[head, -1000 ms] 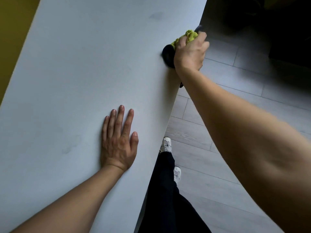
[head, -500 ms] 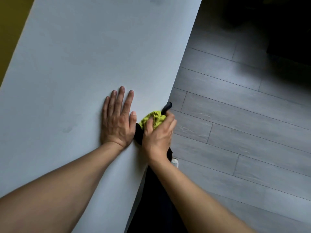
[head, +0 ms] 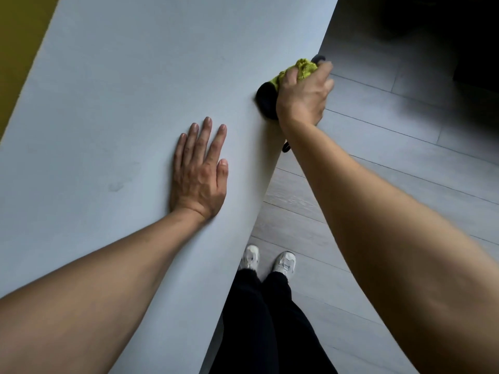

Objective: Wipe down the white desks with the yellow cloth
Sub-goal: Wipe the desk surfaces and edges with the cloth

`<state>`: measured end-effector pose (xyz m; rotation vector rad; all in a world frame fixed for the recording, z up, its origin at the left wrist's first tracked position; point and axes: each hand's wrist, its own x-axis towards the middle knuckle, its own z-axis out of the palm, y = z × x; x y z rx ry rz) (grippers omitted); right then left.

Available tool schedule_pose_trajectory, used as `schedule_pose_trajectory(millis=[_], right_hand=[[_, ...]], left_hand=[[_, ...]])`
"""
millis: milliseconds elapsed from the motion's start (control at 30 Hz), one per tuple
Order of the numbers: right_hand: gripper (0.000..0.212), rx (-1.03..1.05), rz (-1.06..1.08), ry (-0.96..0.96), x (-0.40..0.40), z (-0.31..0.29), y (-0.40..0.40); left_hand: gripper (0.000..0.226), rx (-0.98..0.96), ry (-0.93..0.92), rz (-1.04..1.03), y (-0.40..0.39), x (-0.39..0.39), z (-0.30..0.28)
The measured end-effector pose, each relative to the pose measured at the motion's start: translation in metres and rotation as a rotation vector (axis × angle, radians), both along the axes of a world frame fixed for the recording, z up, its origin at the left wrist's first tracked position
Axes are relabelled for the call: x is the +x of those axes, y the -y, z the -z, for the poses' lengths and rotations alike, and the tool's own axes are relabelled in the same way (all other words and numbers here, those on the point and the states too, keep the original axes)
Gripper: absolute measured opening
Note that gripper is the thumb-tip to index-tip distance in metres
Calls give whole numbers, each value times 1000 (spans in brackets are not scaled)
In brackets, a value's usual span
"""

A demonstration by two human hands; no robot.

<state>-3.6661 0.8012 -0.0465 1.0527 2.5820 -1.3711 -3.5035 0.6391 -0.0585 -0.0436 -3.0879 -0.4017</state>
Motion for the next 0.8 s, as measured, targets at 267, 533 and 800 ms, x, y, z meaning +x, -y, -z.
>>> schedule_pose_trajectory(millis=[267,533,800], right_hand=[[45,-9,-41,-23,83,-3,17],[41,-48,-119,-11,257,-8,55],[40,-37,-58,-2,233,-10,54]], left_hand=[[59,34,26,0,-2,2,-8],[58,83,46,25,2,2,-11],[56,51,29,-28,20,64,-5]])
